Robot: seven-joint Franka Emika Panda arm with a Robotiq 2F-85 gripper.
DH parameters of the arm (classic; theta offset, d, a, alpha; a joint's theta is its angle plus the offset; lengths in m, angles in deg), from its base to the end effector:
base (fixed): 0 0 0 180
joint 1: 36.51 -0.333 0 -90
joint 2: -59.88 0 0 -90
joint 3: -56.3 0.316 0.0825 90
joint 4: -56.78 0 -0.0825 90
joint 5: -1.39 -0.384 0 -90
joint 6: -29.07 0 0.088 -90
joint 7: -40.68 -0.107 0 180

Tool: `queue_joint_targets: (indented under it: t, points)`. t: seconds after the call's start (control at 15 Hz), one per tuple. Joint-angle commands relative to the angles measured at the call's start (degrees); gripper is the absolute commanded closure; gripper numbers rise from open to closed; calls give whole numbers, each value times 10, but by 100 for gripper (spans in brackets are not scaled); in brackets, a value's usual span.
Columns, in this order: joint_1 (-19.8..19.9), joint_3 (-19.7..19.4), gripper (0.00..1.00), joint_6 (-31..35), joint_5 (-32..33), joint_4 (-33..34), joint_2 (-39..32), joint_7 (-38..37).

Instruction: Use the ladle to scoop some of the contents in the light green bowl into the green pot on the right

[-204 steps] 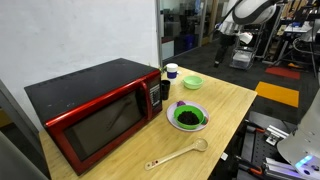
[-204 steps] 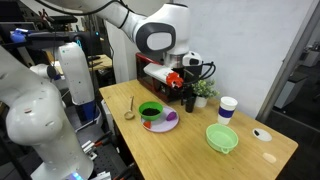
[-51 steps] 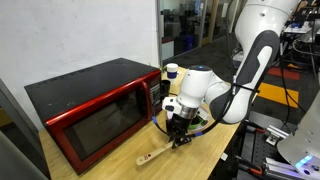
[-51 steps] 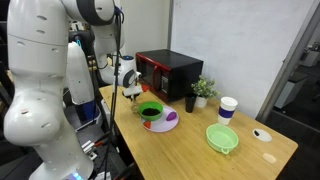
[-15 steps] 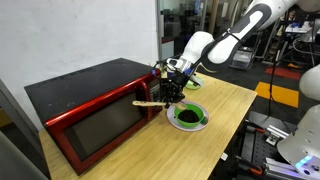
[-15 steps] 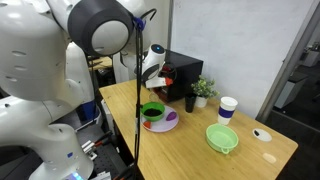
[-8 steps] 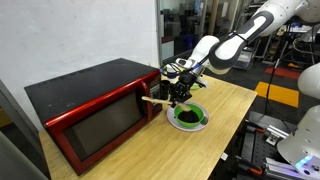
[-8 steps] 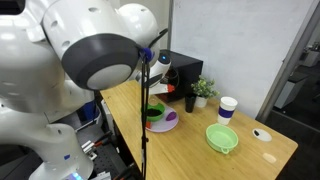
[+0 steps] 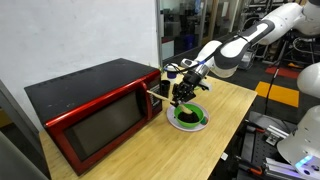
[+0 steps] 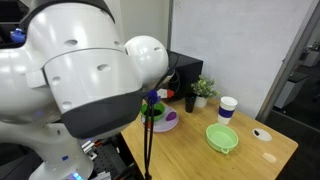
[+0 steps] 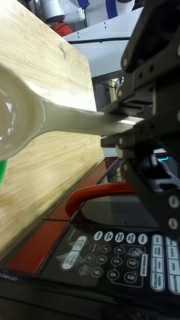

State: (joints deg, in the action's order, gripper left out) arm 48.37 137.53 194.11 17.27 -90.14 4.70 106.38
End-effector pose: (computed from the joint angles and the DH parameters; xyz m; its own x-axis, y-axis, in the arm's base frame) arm 0.4715 0.0394 0.2654 0.2669 0.5809 0.7689 0.9333 -0.3548 -0.0559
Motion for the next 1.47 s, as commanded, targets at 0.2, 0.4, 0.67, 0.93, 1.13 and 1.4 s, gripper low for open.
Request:
queue_joint_targets:
  t: [0.2,0.4,0.67,0.93,1.13,1.4]
  points:
    - [14,-13,94,-6,17,-7,-58,19]
    - [7,-32,94,-6,19,0,-73,24]
    - [3,-63,94,-7,19,6,-91,38]
    - [1,-86,94,-6,18,10,-110,58]
    - [3,-96,94,-4,20,10,-125,75]
    - [6,-108,94,-3,21,15,-155,107]
